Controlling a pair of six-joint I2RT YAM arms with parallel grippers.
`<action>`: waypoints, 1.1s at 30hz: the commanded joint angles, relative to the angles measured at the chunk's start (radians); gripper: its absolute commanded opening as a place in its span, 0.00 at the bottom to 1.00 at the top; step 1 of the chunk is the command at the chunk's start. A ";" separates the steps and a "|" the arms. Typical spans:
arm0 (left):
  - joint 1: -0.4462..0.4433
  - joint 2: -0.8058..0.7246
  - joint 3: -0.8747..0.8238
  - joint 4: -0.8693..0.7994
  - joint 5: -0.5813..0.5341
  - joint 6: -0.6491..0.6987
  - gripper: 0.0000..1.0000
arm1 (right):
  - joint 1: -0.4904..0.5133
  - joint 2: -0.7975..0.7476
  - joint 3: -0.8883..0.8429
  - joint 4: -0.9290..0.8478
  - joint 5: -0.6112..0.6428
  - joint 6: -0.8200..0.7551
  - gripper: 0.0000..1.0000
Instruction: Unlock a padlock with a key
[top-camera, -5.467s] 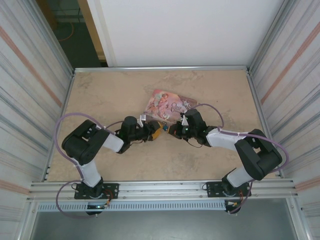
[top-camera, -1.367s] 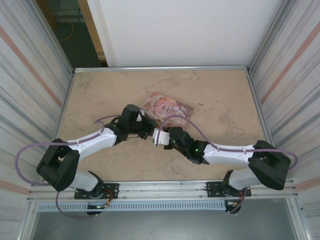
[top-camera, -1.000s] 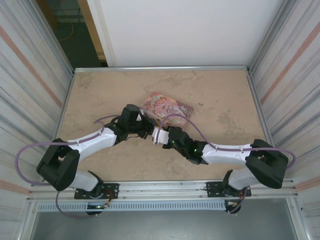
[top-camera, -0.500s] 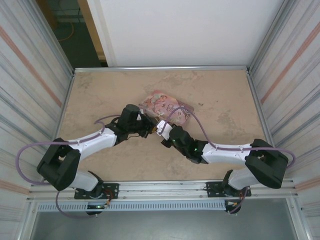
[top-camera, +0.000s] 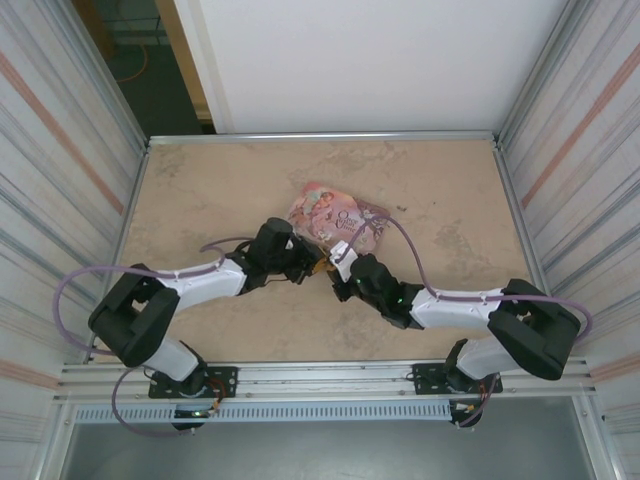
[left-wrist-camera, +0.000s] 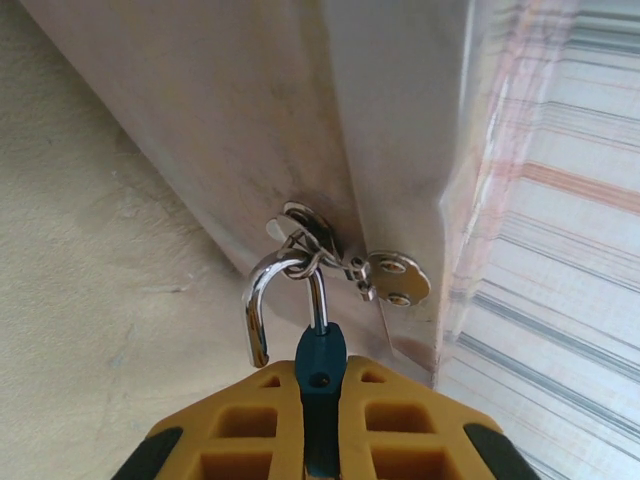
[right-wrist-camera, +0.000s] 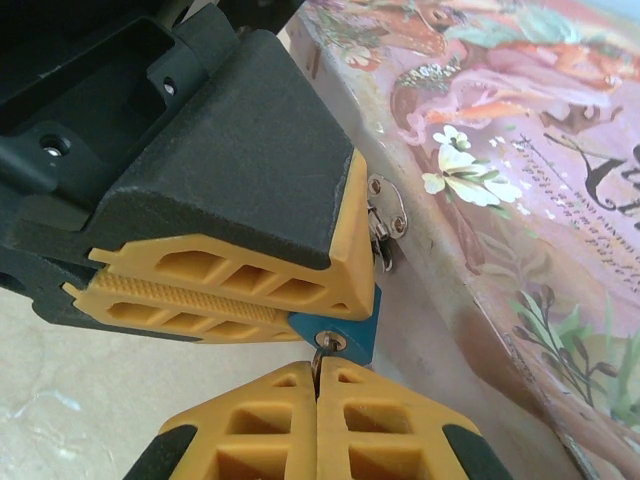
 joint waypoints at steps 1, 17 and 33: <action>-0.032 0.007 -0.016 0.062 0.048 0.006 0.11 | -0.041 -0.012 -0.047 0.047 0.005 0.053 0.00; -0.032 -0.246 -0.011 -0.223 -0.229 0.294 0.47 | -0.159 -0.167 -0.199 -0.027 -0.227 0.277 0.00; -0.032 -0.479 0.103 -0.464 -0.522 0.648 0.51 | -0.425 -0.119 -0.219 -0.113 -0.618 0.576 0.00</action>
